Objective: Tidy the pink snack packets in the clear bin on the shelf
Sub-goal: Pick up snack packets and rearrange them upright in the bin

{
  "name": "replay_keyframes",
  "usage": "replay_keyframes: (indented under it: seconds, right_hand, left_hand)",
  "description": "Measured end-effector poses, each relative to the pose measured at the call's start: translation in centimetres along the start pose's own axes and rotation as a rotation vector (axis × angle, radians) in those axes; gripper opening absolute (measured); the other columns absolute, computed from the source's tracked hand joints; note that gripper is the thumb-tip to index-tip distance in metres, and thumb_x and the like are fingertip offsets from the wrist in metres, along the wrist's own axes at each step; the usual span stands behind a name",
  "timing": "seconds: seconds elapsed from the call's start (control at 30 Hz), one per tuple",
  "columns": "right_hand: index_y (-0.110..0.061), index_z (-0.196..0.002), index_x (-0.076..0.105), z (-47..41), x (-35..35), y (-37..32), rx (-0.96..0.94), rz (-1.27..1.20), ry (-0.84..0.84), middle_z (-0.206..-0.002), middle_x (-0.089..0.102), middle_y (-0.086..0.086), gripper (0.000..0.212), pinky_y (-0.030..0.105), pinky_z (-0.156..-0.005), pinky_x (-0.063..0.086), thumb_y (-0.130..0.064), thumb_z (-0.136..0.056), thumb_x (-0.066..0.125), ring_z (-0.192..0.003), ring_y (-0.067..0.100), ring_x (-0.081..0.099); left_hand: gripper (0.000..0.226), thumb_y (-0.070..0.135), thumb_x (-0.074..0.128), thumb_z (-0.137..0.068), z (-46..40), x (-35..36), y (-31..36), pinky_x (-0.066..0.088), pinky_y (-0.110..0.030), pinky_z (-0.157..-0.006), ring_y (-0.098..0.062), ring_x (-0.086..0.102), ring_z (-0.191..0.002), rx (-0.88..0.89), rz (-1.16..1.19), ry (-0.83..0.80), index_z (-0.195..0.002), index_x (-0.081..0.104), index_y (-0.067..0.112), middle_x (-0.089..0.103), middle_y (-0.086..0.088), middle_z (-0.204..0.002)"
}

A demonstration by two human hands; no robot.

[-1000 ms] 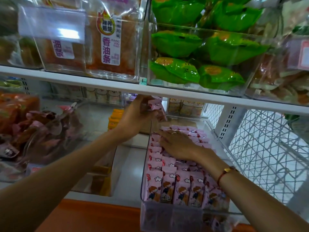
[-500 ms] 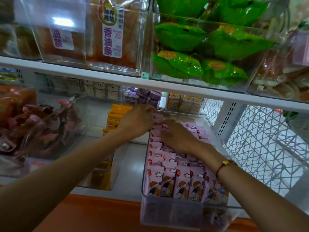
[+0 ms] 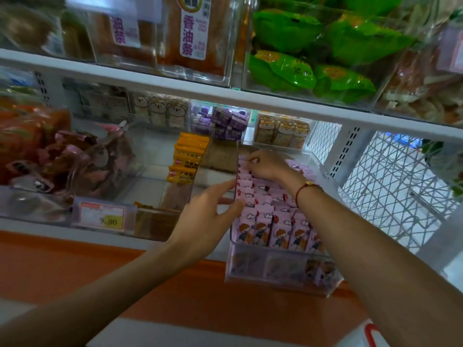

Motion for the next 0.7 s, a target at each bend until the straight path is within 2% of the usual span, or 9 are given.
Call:
replay_keyframes:
  seconds: [0.07,0.17,0.27,0.37,0.43,0.5,0.57,0.6,0.7]
  right_hand:
    - [-0.017,-0.107,0.069,0.3,0.2,0.4,0.012,-0.065,0.157,-0.119,0.065,0.005,0.02,0.027,-0.081,0.041,-0.025,-0.092,0.059,-0.097,0.014,0.056]
    - [-0.015,-0.1,0.071,0.7,0.1,0.2,0.012,-0.187,0.319,-0.112,0.068,0.003,0.016,0.025,-0.08,0.042,-0.021,-0.093,0.058,-0.095,0.013,0.058]
    - [-0.011,-0.103,0.065,1.4,-0.9,-0.7,0.019,-0.453,0.487,-0.11,0.065,0.004,0.018,0.022,-0.078,0.039,-0.022,-0.096,0.052,-0.092,0.01,0.053]
    - [-0.014,-0.096,0.059,3.0,-2.0,-1.7,0.094,-0.687,0.67,-0.099,0.063,0.003,0.015,0.028,-0.08,0.049,-0.026,-0.097,0.051,-0.093,0.017,0.06]
    - [-0.014,-0.093,0.058,5.0,-3.2,-1.7,0.168,-0.885,0.825,-0.094,0.063,0.002,0.01,0.019,-0.07,0.051,-0.022,-0.097,0.052,-0.085,0.014,0.062]
    - [-0.015,-0.098,0.057,7.4,-4.2,-1.2,0.249,-1.102,0.915,-0.098,0.062,0.003,0.006,0.01,-0.062,0.049,-0.016,-0.097,0.051,-0.08,0.008,0.061]
    - [-0.015,-0.1,0.055,9.9,-4.8,-0.9,0.278,-1.273,0.868,-0.098,0.063,0.004,0.006,0.016,-0.065,0.054,-0.013,-0.098,0.049,-0.072,0.005,0.065]
    - [-0.016,-0.099,0.054,11.1,-4.9,-1.0,0.271,-1.283,0.817,-0.096,0.063,0.003,0.006,0.019,-0.065,0.055,-0.013,-0.098,0.049,-0.066,0.003,0.066]
    - [-0.015,-0.099,0.06,14.2,-3.8,-1.6,0.216,-1.178,0.627,-0.09,0.067,0.003,0.009,0.019,-0.063,0.056,-0.018,-0.097,0.051,-0.068,0.001,0.068]
  left_hand:
    - [0.038,0.03,0.05,-0.097,-0.1,0.0,0.0,0.051,-0.035,-0.096,0.0,0.056,-0.112,-0.03,0.054,0.015,-0.134,0.049,0.037,0.061,0.016,-0.124]
    - [0.037,0.029,0.05,-0.097,-0.3,-0.3,-0.1,0.051,-0.033,-0.095,0.002,0.056,-0.108,-0.041,0.036,0.024,-0.131,0.051,0.043,0.062,0.022,-0.117]
    - [0.038,0.036,0.051,-0.094,-0.5,-0.9,-0.5,0.051,-0.036,-0.095,0.005,0.057,-0.106,-0.012,-0.031,-0.004,-0.131,0.051,0.043,0.061,0.025,-0.12]
    - [0.045,0.052,0.057,-0.085,-0.8,-1.4,-0.8,0.054,-0.036,-0.09,0.007,0.06,-0.1,-0.016,-0.027,-0.028,-0.128,0.055,0.037,0.061,0.027,-0.117]
    - [0.054,0.068,0.053,-0.074,-0.9,-2.0,-0.7,0.055,-0.029,-0.081,0.01,0.06,-0.091,-0.023,0.01,0.013,-0.118,0.057,0.037,0.061,0.029,-0.105]
    - [0.043,0.068,0.049,-0.074,-1.1,-2.7,-0.5,0.054,-0.026,-0.074,0.006,0.062,-0.086,-0.003,0.062,0.097,-0.106,0.057,0.04,0.063,0.026,-0.097]
    - [0.022,0.054,0.054,-0.083,-1.2,-3.3,-0.1,0.051,-0.021,-0.069,0.006,0.061,-0.085,0.042,0.102,0.17,-0.101,0.057,0.042,0.062,0.026,-0.095]
    - [0.017,0.049,0.055,-0.085,-1.3,-3.4,0.2,0.05,-0.017,-0.067,0.007,0.06,-0.087,0.067,0.115,0.183,-0.101,0.056,0.042,0.061,0.028,-0.097]
    - [0.034,0.055,0.054,-0.082,-0.9,-2.8,1.0,0.052,-0.012,-0.067,0.011,0.059,-0.091,0.151,0.093,0.116,-0.113,0.055,0.041,0.061,0.029,-0.103]
Point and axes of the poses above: each hand's wrist, its own z-axis away from the middle knuckle, its own x-axis out of the palm, y = z × x, the point moved 3 cm from there along -z, towards the middle knuckle
